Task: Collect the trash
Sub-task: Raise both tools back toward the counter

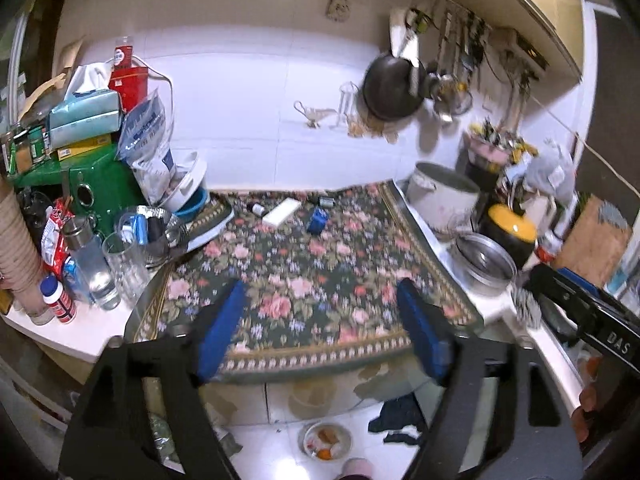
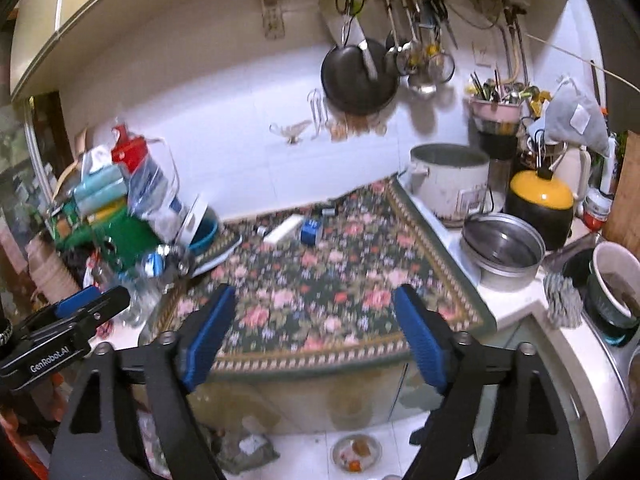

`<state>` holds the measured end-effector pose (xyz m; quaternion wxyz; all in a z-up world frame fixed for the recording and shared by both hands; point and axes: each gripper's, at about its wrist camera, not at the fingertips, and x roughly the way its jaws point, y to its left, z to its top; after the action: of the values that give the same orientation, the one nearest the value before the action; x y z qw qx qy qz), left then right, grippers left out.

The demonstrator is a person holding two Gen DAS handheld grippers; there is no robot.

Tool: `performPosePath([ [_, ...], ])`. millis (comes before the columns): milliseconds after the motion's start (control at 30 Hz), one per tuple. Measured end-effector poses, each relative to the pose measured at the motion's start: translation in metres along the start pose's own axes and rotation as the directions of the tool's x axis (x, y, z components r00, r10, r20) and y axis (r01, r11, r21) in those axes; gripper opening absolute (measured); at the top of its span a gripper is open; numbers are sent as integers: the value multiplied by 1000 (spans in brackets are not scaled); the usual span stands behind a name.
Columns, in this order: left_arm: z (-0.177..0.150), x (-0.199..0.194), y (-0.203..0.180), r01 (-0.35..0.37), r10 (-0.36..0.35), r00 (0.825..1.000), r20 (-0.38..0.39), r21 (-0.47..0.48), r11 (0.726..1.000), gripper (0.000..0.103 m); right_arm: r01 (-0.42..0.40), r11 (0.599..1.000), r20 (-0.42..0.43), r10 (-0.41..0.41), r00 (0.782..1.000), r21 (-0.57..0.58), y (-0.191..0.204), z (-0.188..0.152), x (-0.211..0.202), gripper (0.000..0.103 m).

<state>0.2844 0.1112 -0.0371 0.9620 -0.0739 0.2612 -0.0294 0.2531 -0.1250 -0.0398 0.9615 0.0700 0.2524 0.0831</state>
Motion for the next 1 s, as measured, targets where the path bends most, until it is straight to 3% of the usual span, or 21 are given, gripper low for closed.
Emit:
performPosePath([
  [100, 11, 18, -3, -48, 49, 998, 50, -31, 998, 93, -14, 1000, 31, 14, 999, 3, -12, 14, 15, 86],
  [300, 47, 72, -14, -87, 89, 995, 34, -58, 995, 93, -35, 999, 13, 35, 999, -17, -38, 47, 58, 86],
  [633, 104, 142, -33, -154, 159, 985, 72, -73, 985, 93, -118, 990, -42, 115, 992, -74, -71, 101, 143, 86],
  [1000, 141, 249, 22, -211, 210, 977, -33, -58, 976, 93, -173, 984, -191, 163, 968, -36, -51, 116, 260, 85],
])
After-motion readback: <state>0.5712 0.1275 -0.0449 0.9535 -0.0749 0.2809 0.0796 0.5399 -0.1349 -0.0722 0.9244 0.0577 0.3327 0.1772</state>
